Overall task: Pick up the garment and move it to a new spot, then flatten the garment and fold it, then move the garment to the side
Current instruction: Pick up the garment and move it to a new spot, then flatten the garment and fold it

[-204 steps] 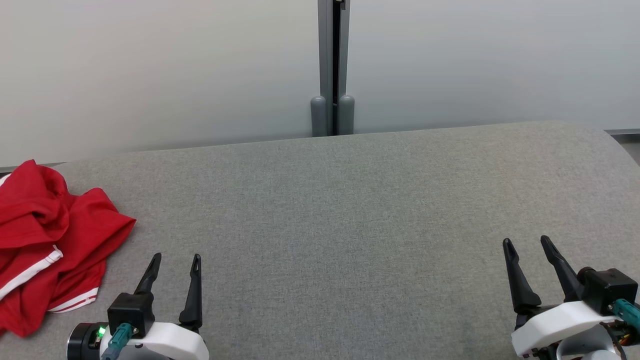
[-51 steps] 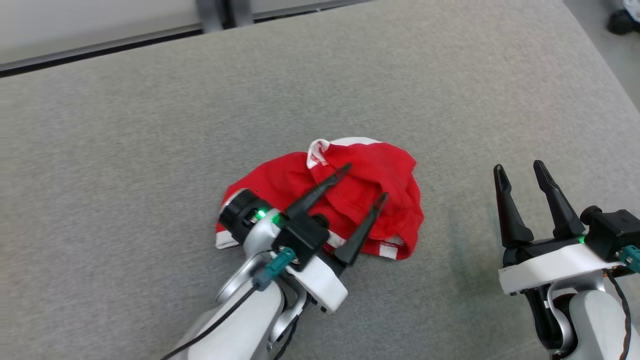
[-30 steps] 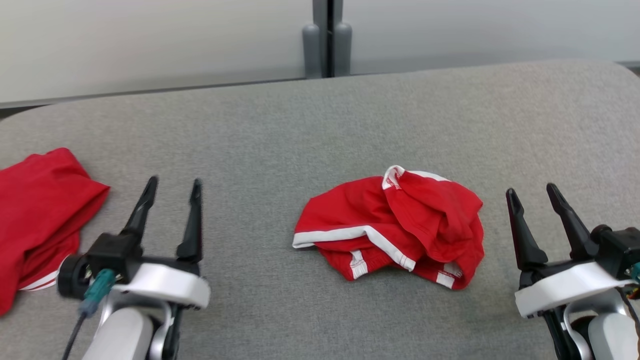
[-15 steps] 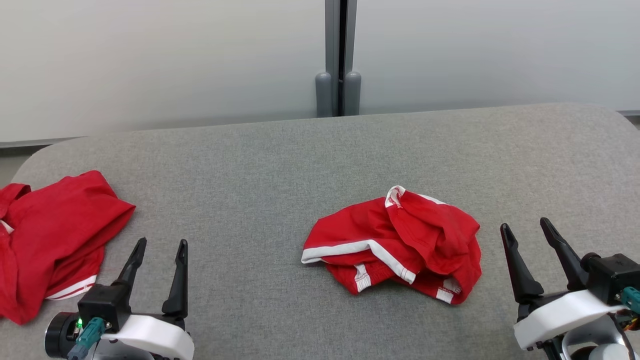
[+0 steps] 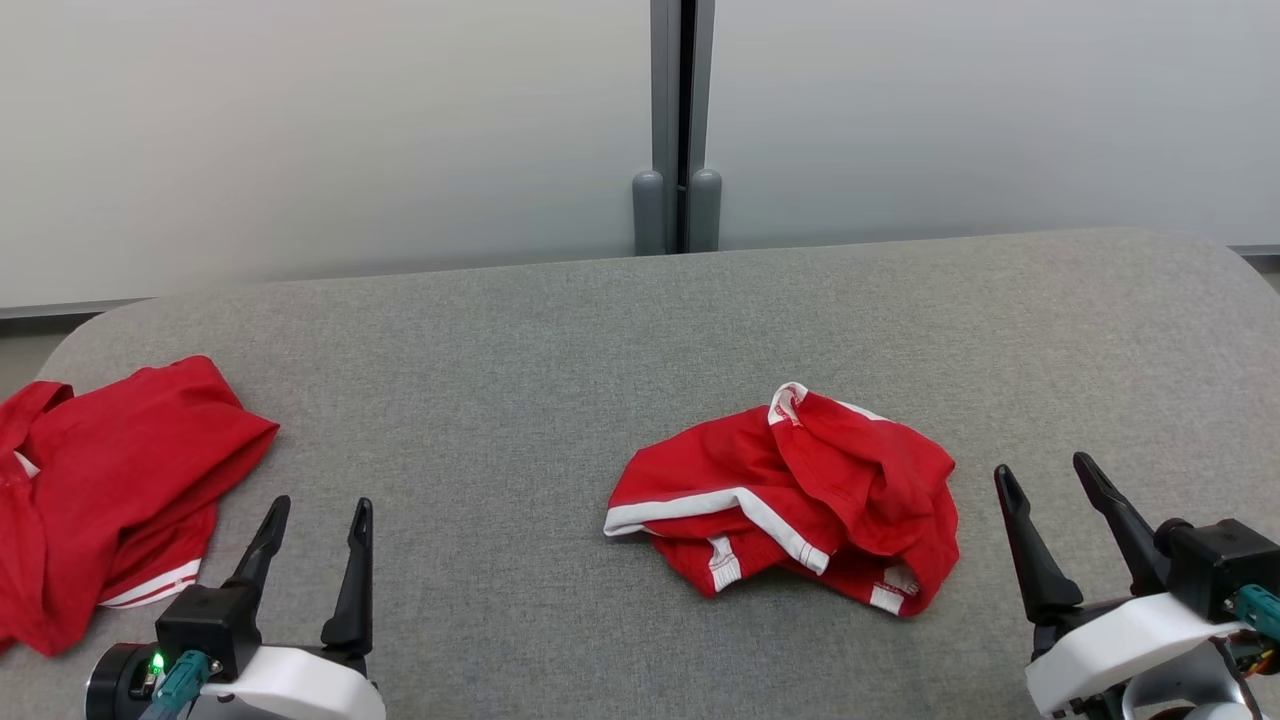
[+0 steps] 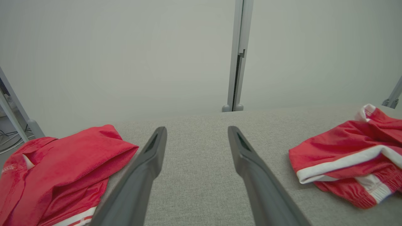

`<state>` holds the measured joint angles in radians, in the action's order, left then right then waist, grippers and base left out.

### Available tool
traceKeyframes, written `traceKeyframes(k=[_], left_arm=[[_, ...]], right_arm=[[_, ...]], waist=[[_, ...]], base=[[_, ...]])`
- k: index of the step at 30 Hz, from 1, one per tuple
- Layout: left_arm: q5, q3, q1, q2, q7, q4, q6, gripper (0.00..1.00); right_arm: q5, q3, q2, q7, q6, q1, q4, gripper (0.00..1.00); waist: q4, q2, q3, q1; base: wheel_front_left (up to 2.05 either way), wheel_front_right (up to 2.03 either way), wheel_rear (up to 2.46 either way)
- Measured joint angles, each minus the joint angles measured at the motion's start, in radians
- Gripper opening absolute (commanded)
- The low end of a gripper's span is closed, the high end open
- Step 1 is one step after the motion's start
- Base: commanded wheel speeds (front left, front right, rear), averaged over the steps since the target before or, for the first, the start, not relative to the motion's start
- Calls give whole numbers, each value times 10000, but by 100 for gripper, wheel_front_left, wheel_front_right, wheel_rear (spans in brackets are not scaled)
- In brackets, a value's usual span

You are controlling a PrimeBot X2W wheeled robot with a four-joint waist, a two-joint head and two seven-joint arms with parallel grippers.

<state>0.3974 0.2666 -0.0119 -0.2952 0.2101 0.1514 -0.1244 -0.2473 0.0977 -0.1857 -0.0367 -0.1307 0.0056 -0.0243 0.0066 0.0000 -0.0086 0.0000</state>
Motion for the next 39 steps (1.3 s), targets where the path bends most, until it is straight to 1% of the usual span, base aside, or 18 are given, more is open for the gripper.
traceKeyframes(k=[9,12,15,19,22,26,27,28,29,33,39], left_arm=[[8,48,-10,-8,-31,-35,-102,100],[6,81,-25,-13,-42,-35,-105,100],[2,134,-116,-19,-44,-36,-113,100],[-13,244,-264,13,-46,-50,-127,100],[-94,347,-523,90,-38,-44,-130,100],[-138,454,-751,232,29,27,-117,100],[-155,470,-806,245,67,44,-98,100],[-171,483,-860,263,81,73,-92,100],[-173,504,-909,284,105,100,-90,100],[-186,545,-1108,347,194,213,-84,100],[-222,535,-1426,458,328,314,-84,100]], right_arm=[[0,38,36,-33,0,8,6,100],[-13,217,36,-102,0,8,-10,100],[-84,619,25,-357,0,6,-90,100],[-157,1507,-25,-729,0,-16,-328,100],[-148,2033,-67,-786,0,-116,-648,100],[-81,2192,-52,-665,0,-495,-1208,100],[-56,2178,-36,-585,0,-621,-1312,64],[-10,2127,-25,-500,0,-751,-1434,14],[2,2057,-17,-412,0,-867,-1540,0],[-50,1766,-59,-100,0,-1283,-1687,0],[-150,209,-368,201,0,-2111,-1921,0]], waist=[[1,0,65,0],[18,0,95,0],[46,0,150,0],[134,0,300,0],[247,0,475,0],[404,0,753,0],[439,0,825,0],[472,0,899,0],[505,0,968,-1],[621,0,1226,0],[734,0,1544,0]], base=[[0,0,0],[0,0,0],[0,0,0],[0,0,0],[0,0,0],[0,0,0],[0,0,0],[0,0,0],[0,0,0],[0,0,0],[0,0,0]])
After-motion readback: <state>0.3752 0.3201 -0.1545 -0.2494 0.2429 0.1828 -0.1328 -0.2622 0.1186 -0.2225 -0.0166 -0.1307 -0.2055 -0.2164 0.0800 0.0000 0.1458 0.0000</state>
